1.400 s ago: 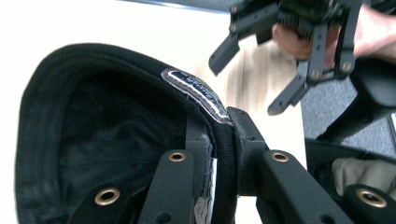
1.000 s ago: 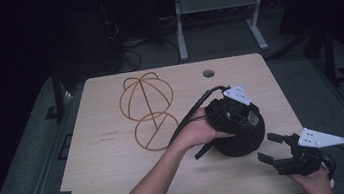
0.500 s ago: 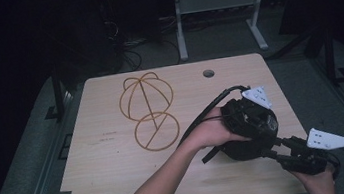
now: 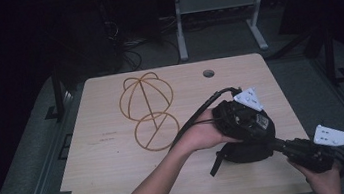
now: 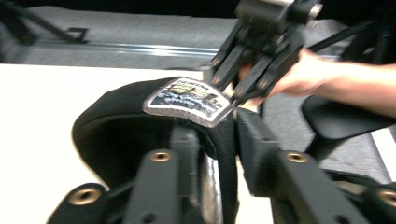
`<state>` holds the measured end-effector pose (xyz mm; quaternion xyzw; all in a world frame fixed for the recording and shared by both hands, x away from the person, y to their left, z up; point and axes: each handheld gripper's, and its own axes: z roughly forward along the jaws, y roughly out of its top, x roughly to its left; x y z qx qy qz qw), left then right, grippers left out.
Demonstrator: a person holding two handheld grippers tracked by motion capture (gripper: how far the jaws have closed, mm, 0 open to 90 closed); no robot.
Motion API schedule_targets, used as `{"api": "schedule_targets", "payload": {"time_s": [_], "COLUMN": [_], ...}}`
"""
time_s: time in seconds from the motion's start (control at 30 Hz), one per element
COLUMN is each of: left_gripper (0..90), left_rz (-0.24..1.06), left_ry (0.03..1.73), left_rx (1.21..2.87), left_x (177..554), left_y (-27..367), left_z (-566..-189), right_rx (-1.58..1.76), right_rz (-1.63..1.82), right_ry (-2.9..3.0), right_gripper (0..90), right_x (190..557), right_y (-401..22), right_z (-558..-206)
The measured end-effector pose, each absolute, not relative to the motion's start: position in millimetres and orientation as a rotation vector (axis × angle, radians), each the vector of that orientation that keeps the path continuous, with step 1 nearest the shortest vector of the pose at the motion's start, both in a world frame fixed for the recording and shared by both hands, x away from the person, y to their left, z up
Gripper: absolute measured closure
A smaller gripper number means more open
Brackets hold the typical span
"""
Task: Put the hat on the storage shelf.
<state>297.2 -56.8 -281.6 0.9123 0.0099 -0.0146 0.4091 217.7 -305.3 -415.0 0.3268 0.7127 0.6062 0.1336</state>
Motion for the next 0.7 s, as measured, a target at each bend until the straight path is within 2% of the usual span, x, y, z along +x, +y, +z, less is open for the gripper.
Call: {"api": "schedule_targets", "payload": {"time_s": [0.1,0.4,0.7], "left_gripper": [60.3,53.1,47.3], "left_rz": [0.005,0.058,0.092], "left_ry": [0.068,0.119,0.195], "left_rx": [2.308,2.296,2.288], "left_x": [300.0,297.5,295.1], "left_y": [-45.6,-16.3,23.6], "left_z": [-281.3,-278.4,-298.0], "right_rx": [0.970,1.023,1.078], "right_rz": [1.739,1.721,1.731], "right_ry": [2.058,2.112,2.143], "right_gripper": [85.3,85.5,85.5], "right_x": [220.0,234.1,246.4], "right_y": [-307.7,-310.2,-319.2], "right_z": [-410.1,-394.3,-384.4]}}
